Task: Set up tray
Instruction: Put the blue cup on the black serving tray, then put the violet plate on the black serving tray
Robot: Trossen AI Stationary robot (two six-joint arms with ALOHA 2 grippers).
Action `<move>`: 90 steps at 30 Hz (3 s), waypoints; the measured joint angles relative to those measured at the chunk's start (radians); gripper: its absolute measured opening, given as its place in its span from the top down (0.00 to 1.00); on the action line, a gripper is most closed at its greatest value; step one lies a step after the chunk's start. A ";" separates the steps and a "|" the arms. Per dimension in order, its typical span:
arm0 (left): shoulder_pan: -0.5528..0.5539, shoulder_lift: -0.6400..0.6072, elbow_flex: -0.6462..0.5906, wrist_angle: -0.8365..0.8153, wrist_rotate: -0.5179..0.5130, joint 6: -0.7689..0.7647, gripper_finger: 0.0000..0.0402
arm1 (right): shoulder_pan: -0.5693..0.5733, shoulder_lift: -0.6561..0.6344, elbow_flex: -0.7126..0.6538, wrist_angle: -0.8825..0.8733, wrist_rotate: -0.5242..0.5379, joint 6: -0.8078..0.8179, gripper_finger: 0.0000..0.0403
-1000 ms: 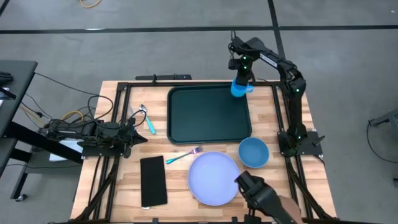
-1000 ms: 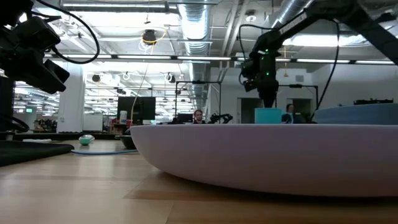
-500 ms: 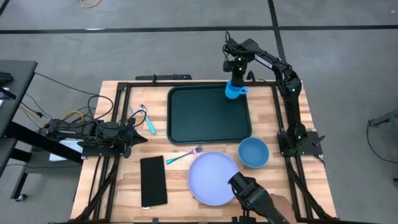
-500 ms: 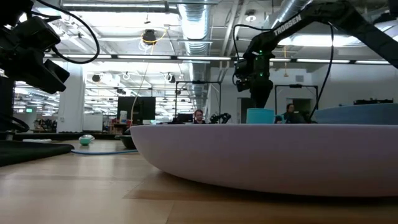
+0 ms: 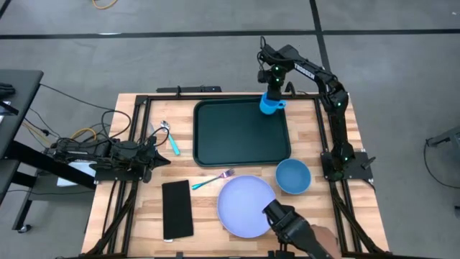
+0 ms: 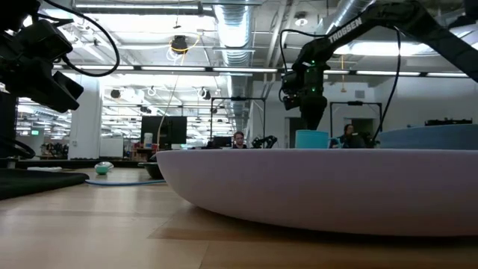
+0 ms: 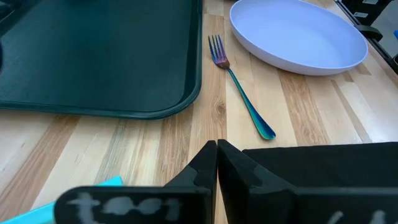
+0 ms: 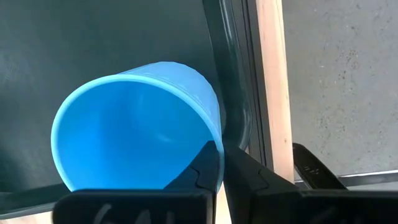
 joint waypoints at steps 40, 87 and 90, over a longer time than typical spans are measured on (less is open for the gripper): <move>0.000 0.000 0.000 0.000 0.000 0.000 1.00 | 0.015 0.000 -0.001 0.004 0.000 0.000 0.98; 0.000 0.000 0.000 0.000 0.000 0.000 1.00 | 0.027 0.042 -0.017 0.039 0.052 0.008 0.85; 0.000 0.000 0.000 0.000 0.000 0.000 1.00 | 0.027 0.042 -0.009 0.022 0.052 0.008 0.85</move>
